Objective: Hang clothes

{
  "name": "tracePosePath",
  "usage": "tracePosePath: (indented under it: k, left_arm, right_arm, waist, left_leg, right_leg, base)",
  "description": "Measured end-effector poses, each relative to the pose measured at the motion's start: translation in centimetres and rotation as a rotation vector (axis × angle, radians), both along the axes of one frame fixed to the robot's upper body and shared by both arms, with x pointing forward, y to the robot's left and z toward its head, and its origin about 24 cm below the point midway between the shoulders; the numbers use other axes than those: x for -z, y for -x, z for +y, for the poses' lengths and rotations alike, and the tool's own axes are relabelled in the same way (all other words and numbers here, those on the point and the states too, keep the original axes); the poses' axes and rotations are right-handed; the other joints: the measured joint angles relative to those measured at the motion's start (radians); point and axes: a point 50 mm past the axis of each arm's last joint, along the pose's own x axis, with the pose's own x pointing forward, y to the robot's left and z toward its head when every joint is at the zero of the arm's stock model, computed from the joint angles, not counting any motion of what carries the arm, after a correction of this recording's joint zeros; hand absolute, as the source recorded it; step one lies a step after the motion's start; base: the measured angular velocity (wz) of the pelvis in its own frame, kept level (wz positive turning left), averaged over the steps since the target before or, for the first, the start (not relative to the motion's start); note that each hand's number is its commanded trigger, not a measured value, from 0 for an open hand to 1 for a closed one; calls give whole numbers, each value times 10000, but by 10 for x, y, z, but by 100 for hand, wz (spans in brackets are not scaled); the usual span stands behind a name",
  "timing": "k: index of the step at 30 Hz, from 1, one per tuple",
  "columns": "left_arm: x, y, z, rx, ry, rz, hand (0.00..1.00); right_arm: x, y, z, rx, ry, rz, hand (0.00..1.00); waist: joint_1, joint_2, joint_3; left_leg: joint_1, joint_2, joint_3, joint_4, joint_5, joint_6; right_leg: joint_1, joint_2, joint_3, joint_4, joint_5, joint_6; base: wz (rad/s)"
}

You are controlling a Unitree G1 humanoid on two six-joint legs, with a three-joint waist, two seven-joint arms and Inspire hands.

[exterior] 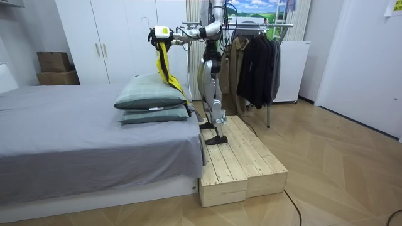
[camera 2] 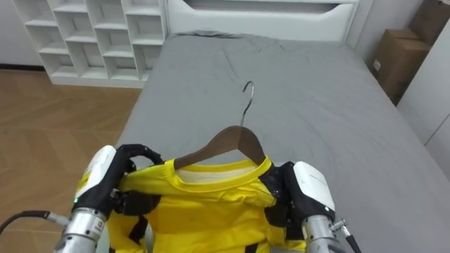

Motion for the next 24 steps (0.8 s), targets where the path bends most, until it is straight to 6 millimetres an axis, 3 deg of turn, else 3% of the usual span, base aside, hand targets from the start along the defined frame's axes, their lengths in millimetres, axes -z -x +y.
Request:
tracePosePath:
  k: [4,15,19,24]
  left_arm:
    - [-12,-1,-3,-6,775,-483,0]
    - [-14,-1,-5,309,1900,-358,0]
    - [-4,4,0,310,2955,243,0]
    - [16,14,5,83,3835,1188,0]
  right_arm:
    - [-3,-1,-2,290,-489,-254,100]
    - [2,1,-9,999,-1248,-193,100]
    - [3,3,-21,1701,-1686,-186,100]
    - [5,6,-41,2759,-1916,-237,100]
  waist:
    - [110,-82,-47]
    - [174,-24,-34]
    - [148,137,-8]
    - [150,217,-45]
  left_leg:
    - [1,-5,-44,11,0,0]
    - [106,-9,-103,32,0,1]
    - [145,-9,-101,-8,-2,0]
    - [155,-16,-90,-5,-2,0]
  right_leg:
    - [13,-1,-22,5,1,-1]
    - [160,-11,-87,5,3,-3]
    - [186,-16,-108,7,2,-3]
    - [176,-15,-92,9,2,-2]
  base:
    - [0]
    - [1]
    - [0]
    - [0]
